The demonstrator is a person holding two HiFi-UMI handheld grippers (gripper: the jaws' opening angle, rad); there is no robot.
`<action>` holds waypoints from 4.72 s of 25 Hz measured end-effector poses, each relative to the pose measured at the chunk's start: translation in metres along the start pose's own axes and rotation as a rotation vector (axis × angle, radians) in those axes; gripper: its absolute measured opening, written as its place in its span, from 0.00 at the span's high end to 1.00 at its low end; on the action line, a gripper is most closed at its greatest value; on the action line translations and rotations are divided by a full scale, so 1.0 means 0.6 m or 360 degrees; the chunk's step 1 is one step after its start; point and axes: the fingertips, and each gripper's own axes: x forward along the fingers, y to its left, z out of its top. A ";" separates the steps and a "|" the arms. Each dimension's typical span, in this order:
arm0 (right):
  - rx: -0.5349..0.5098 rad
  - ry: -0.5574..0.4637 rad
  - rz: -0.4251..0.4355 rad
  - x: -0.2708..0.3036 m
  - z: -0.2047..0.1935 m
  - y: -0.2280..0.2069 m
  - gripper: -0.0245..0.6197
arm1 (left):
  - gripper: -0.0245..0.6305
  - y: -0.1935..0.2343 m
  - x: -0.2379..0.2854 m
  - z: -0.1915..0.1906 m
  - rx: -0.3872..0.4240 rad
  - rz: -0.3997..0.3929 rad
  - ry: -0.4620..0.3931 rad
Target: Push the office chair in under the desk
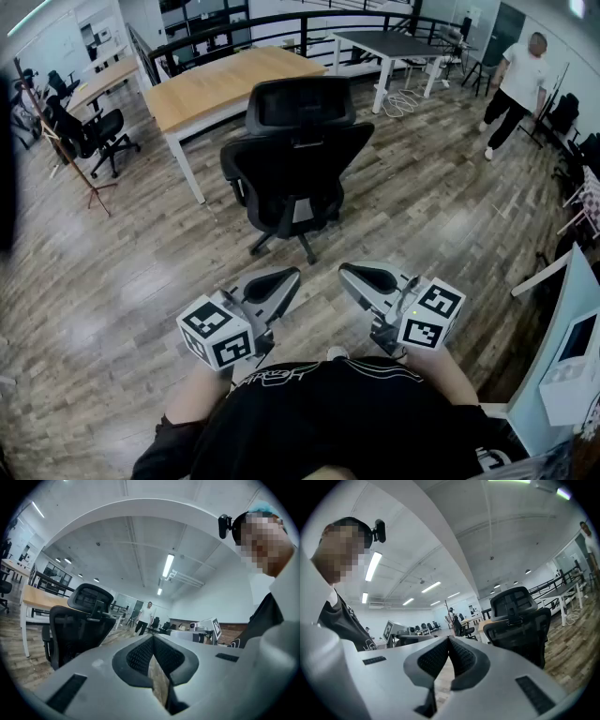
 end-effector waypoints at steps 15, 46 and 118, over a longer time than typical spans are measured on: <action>-0.0062 0.0062 -0.0037 -0.015 -0.002 -0.120 0.90 | 0.95 0.044 0.108 -0.019 0.0049 0.0136 0.0045; -0.0348 0.0204 -0.0217 -0.030 0.063 -0.482 0.74 | 0.78 0.251 0.318 -0.007 0.0250 0.0578 0.0152; -0.1463 0.1065 -0.0446 0.366 0.113 -1.043 0.55 | 0.58 0.936 0.298 0.091 0.1212 0.0947 0.1206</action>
